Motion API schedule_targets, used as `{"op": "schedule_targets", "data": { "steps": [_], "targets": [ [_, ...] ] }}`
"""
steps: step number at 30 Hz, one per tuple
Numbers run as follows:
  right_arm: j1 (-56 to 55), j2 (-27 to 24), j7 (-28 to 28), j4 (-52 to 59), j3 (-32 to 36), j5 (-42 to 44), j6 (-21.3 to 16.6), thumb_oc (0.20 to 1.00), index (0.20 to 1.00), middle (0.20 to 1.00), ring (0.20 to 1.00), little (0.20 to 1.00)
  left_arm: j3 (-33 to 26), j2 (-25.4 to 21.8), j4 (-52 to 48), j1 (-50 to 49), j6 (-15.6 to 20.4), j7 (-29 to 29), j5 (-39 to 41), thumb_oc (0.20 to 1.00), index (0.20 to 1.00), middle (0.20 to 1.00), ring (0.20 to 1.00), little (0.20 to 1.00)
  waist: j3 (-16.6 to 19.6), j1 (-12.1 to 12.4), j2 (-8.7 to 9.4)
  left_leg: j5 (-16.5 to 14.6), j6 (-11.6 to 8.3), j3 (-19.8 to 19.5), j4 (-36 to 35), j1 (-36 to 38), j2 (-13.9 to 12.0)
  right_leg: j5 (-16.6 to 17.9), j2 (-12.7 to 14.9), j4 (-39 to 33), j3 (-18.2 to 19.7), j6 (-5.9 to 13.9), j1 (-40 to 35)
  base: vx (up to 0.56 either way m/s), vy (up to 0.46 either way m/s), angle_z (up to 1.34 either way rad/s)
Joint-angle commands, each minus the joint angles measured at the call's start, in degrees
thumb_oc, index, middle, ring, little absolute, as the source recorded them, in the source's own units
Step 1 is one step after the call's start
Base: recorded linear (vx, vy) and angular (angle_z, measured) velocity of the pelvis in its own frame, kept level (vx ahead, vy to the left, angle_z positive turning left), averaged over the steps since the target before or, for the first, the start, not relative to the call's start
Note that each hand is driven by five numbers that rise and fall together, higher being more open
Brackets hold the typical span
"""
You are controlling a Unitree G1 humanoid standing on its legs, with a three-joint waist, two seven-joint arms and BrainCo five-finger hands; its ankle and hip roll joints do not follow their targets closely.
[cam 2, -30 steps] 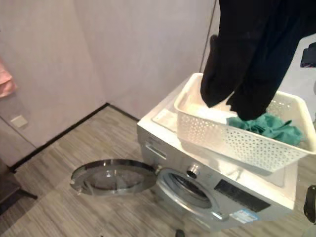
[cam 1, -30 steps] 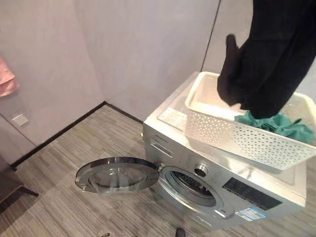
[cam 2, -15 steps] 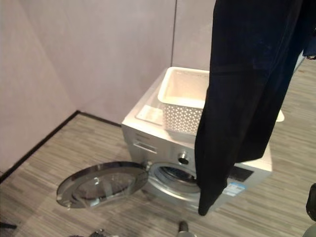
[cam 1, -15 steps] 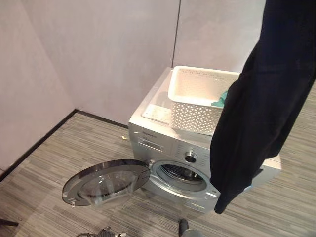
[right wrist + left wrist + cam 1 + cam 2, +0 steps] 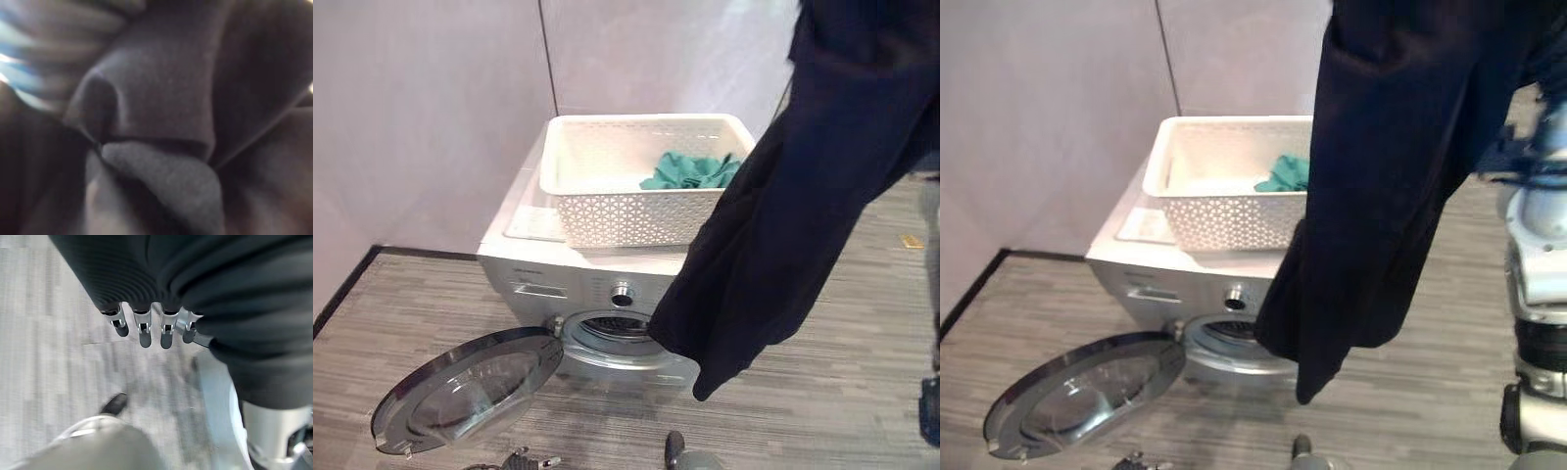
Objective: Grab the laundry basket,head to the washer,open it,put in the laundry and shut it.
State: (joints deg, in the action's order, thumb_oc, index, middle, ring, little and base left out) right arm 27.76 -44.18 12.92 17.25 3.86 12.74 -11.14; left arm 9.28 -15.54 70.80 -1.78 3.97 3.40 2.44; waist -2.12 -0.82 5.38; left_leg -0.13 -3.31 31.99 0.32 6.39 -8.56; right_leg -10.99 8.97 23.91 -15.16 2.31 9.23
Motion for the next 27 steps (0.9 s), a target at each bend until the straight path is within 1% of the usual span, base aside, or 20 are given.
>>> {"op": "schedule_targets", "data": {
  "steps": [1,2,3,4,5,6,8,9,10,11,12,13,14,15,16,18,19,21,22,27],
  "targets": [
    [5.1,1.7,-2.5,1.7,0.9,3.3,-3.3,0.200,0.200,0.200,0.200,0.200,-0.5,1.4,3.5,3.6,1.8,1.2,2.7,1.000,1.000,1.000,1.000,1.000,0.4,2.5,-1.21,0.0,2.84,-6.4,-0.2,-7.1,4.4,3.3,0.1,-15.4,-1.1,4.88,-13.5,-0.23,-0.387,-0.76],
    [2.8,4.3,-3.6,3.1,-1.7,4.2,-4.2,0.200,0.200,0.200,0.200,0.200,-0.4,1.6,-0.3,4.4,3.5,1.8,5.0,1.000,1.000,1.000,1.000,1.000,0.1,3.4,-1.06,2.1,1.14,-6.3,0.8,-8.9,2.1,3.3,-1.8,-19.9,-1.9,4.28,-15.6,-0.24,-0.319,-0.60],
    [2.7,4.3,-3.6,3.1,-1.7,4.2,-4.1,0.200,0.200,0.200,0.200,0.200,-0.3,1.6,-0.3,4.3,3.4,1.8,5.0,1.000,1.000,1.000,1.000,1.000,0.1,3.4,-1.06,2.1,1.13,-6.3,0.8,-8.9,2.1,3.3,-1.8,-19.9,-1.9,4.27,-15.7,-0.30,-0.408,-0.43],
    [-0.5,5.1,-5.1,4.6,-3.8,5.0,-4.1,0.200,0.200,0.200,0.200,0.200,1.5,0.9,-8.7,6.2,5.4,2.6,6.3,1.000,1.000,1.000,1.000,1.000,-1.3,4.2,-0.85,4.7,-0.65,-7.8,2.6,-12.2,-0.4,2.6,-3.6,-22.3,-1.8,3.31,-16.4,-0.17,-0.187,-0.07],
    [-0.8,5.1,-5.1,4.8,-3.7,5.0,-4.0,0.200,0.200,0.200,0.200,0.200,1.6,0.9,-8.9,6.0,5.3,2.7,6.3,1.000,1.000,1.000,1.000,1.000,-1.2,4.2,-0.86,4.7,-0.69,-7.9,2.7,-12.4,-0.4,2.7,-3.7,-22.4,-1.9,3.25,-16.4,-0.31,-0.324,0.21],
    [-3.3,4.0,-6.7,6.5,-4.1,6.7,-4.6,0.200,0.200,0.200,0.200,0.200,4.0,-0.7,-17.6,6.9,7.1,3.8,5.7,1.000,1.000,1.000,1.000,1.000,-2.9,4.5,-0.94,6.6,-1.88,-9.0,3.7,-14.0,-2.4,2.2,-4.9,-23.4,-3.1,2.39,-17.0,-0.20,-0.203,0.31],
    [-6.6,2.4,-8.6,7.3,-5.2,7.9,-4.1,0.200,0.200,0.200,0.200,0.200,5.8,-3.9,-31.4,6.2,8.1,3.8,4.3,1.000,1.000,1.000,1.000,1.000,-3.8,4.7,-1.43,8.1,-2.55,-10.6,4.3,-15.5,-3.6,1.9,-5.9,-24.1,-4.1,1.68,-17.5,-0.17,-0.179,0.22],
    [-6.9,2.5,-8.6,7.4,-5.1,8.0,-4.0,0.200,0.200,0.200,0.200,0.200,5.9,-4.1,-31.9,5.9,7.7,3.8,4.3,1.000,1.000,1.000,1.000,1.000,-3.6,4.5,-1.41,8.1,-2.59,-10.9,4.4,-15.7,-3.6,1.9,-6.0,-24.1,-4.3,1.63,-17.5,-0.11,-0.105,0.83],
    [-10.9,1.4,-11.5,9.1,-5.4,9.8,-3.0,0.200,0.200,0.200,0.200,0.200,5.5,-8.8,-46.0,3.8,7.8,1.4,3.3,1.000,1.000,1.000,1.000,1.000,-4.1,4.9,-2.24,9.1,-2.77,-12.3,4.1,-16.1,-3.9,1.5,-6.7,-24.3,-5.3,1.05,-17.9,-0.07,-0.079,0.86],
    [-12.5,1.0,-12.5,9.3,-5.6,10.4,-2.6,0.200,0.200,0.200,0.200,0.200,5.0,-10.7,-51.4,2.8,7.8,-0.3,3.4,1.000,1.000,1.000,1.000,1.000,-4.2,5.2,-2.57,9.4,-2.80,-12.8,3.9,-16.2,-3.9,1.4,-6.9,-24.5,-5.7,0.89,-18.2,-0.07,-0.077,0.80],
    [-12.7,1.1,-12.5,9.4,-5.5,10.5,-2.6,0.200,0.200,0.200,0.200,0.200,4.9,-10.8,-51.9,2.5,7.5,-0.4,3.4,1.000,1.000,1.000,1.000,1.000,-4.1,5.1,-2.51,9.5,-2.81,-12.9,3.9,-16.2,-3.9,1.4,-7.0,-24.6,-5.8,0.87,-18.2,0.00,-0.041,0.41],
    [-15.8,0.9,-15.2,9.9,-6.3,12.5,-1.2,0.200,0.200,0.200,0.200,0.200,4.0,-14.7,-62.3,0.3,6.7,-4.9,5.5,1.000,1.000,1.000,1.000,1.000,-3.9,5.9,-3.18,10.1,-2.85,-14.1,3.4,-16.2,-3.7,1.1,-7.3,-25.1,-7.0,0.59,-19.1,0.03,-0.021,0.43],
    [-17.9,0.9,-17.9,10.3,-8.2,14.5,0.2,0.200,0.200,0.200,0.200,0.200,3.7,-18.1,-70.4,-0.6,5.9,-8.9,8.0,1.000,1.000,1.000,1.000,1.000,-3.6,6.6,-3.73,10.4,-2.75,-14.8,3.1,-16.2,-3.4,1.1,-7.3,-25.1,-7.9,0.37,-19.6,0.11,-0.040,0.38],
    [-18.6,0.6,-18.9,10.6,-9.0,15.2,0.9,0.200,0.200,0.200,0.200,0.200,3.6,-19.6,-73.5,-0.9,5.4,-10.3,9.5,1.000,1.000,1.000,1.000,1.000,-3.2,6.9,-3.58,9.6,-3.41,-16.1,2.9,-15.9,-2.9,0.3,-7.2,-25.2,-7.6,0.29,-20.4,0.10,-0.025,0.23],
    [-18.7,0.7,-18.9,10.6,-9.0,15.3,1.0,0.200,0.200,0.200,0.200,0.200,3.4,-19.8,-74.0,-1.2,5.1,-10.5,9.7,1.000,1.000,1.000,1.000,1.000,-3.2,6.8,-3.48,9.5,-3.46,-16.2,3.0,-15.8,-2.8,0.2,-7.2,-25.2,-7.7,0.28,-20.5,0.10,-0.025,0.22],
    [-19.0,0.1,-20.4,11.2,-10.6,16.7,1.8,0.200,0.200,0.200,0.200,0.200,4.9,-21.6,-78.3,-0.9,4.1,-13.3,13.8,1.000,1.000,1.000,1.000,1.000,-2.9,7.3,-3.56,9.6,-3.42,-16.5,3.1,-16.0,-2.4,0.2,-7.1,-25.4,-8.4,0.20,-21.0,0.06,0.008,0.35],
    [-18.8,-0.5,-21.4,11.6,-12.1,17.9,2.7,0.200,0.200,0.200,0.200,0.200,6.9,-23.4,-80.9,-0.1,2.9,-15.4,16.4,1.000,1.000,1.000,1.000,1.000,-2.4,7.6,-3.55,9.5,-3.37,-16.5,3.3,-16.0,-1.9,0.2,-7.0,-25.7,-9.0,0.21,-21.8,0.07,0.016,0.35],
    [-18.9,-0.5,-21.4,11.5,-12.0,17.9,2.7,0.200,0.200,0.200,0.200,0.200,6.9,-23.5,-80.9,0.0,2.8,-15.4,16.5,1.000,1.000,1.000,1.000,1.000,-2.4,7.6,-3.52,9.5,-3.36,-16.5,3.3,-16.0,-1.8,0.2,-6.9,-25.8,-9.0,0.23,-21.8,0.06,0.014,0.31],
    [-18.3,-0.6,-21.6,11.4,-13.4,19.1,3.1,0.200,0.200,0.200,0.200,0.200,9.8,-24.0,-81.3,1.8,2.0,-15.9,17.4,1.000,1.000,1.000,1.000,1.000,-2.1,7.7,-3.46,9.3,-3.28,-16.4,3.3,-15.9,-1.4,0.2,-6.8,-25.8,-9.3,0.27,-22.1,0.08,0.026,0.27],
    [-16.5,1.7,-20.4,11.5,-15.5,20.3,3.5,0.200,0.200,0.200,0.200,0.200,18.4,-23.7,-80.8,8.3,-0.1,-17.9,20.2,1.000,1.000,1.000,1.000,1.000,-2.0,7.0,-3.81,8.9,-3.03,-16.0,3.1,-15.6,-0.8,0.1,-6.3,-25.5,-9.1,0.43,-22.0,0.06,0.033,0.07]
  ]
}}
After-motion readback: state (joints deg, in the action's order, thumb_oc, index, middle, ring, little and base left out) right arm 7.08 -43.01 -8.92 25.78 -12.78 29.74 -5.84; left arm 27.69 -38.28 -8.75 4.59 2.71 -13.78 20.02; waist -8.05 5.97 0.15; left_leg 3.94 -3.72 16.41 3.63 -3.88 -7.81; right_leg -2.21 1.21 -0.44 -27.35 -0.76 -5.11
